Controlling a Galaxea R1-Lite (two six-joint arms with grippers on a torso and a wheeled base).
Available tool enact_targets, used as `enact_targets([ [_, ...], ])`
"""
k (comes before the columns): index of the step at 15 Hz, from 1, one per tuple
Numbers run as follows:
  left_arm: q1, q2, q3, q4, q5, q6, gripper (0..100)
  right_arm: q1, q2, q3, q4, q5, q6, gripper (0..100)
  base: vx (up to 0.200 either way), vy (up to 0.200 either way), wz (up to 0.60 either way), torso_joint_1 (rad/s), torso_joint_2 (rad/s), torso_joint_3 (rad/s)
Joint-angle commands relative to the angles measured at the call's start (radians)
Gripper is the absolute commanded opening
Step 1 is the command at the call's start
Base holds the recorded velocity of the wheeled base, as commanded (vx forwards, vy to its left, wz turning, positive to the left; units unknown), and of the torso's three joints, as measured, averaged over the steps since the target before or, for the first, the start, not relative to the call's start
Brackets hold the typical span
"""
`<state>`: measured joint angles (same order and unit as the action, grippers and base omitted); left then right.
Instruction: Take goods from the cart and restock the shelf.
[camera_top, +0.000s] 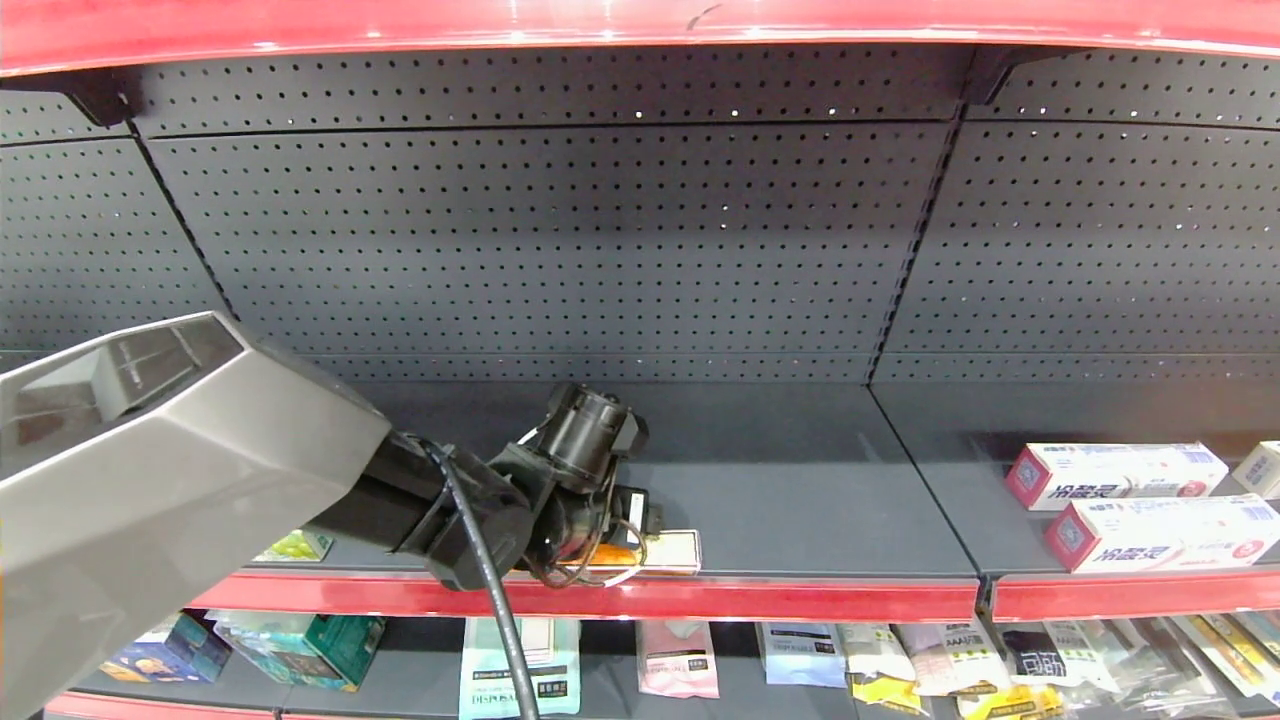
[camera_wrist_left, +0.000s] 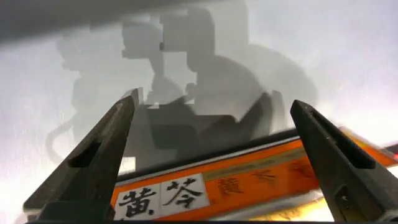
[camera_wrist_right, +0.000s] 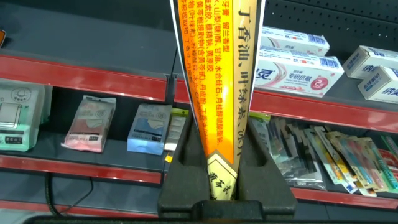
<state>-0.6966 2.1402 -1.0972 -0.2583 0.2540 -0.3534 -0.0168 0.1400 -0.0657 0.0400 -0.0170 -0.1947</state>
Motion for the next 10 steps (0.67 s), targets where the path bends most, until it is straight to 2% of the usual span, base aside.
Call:
enact_targets([
  [1, 0.000, -0.014, -0.021, -0.001, 0.001, -0.001, 100, 0.000, 0.000, 0.001, 0.000, 0.000, 0.000, 0, 0.000, 0.000, 0.00, 0.000, 0.00, 0.000],
  [8, 0.000, -0.102, -0.029, -0.001, 0.013, 0.002, 100, 0.006, 0.024, -0.008, -0.002, 0.011, 0.001, 0, 0.000, 0.000, 0.00, 0.000, 0.00, 0.000],
  [10, -0.001, -0.200, 0.014, 0.050, 0.017, 0.004, 100, 0.006, 0.066, -0.008, -0.006, 0.011, 0.006, 0, 0.000, 0.000, 0.00, 0.000, 0.00, 0.000],
])
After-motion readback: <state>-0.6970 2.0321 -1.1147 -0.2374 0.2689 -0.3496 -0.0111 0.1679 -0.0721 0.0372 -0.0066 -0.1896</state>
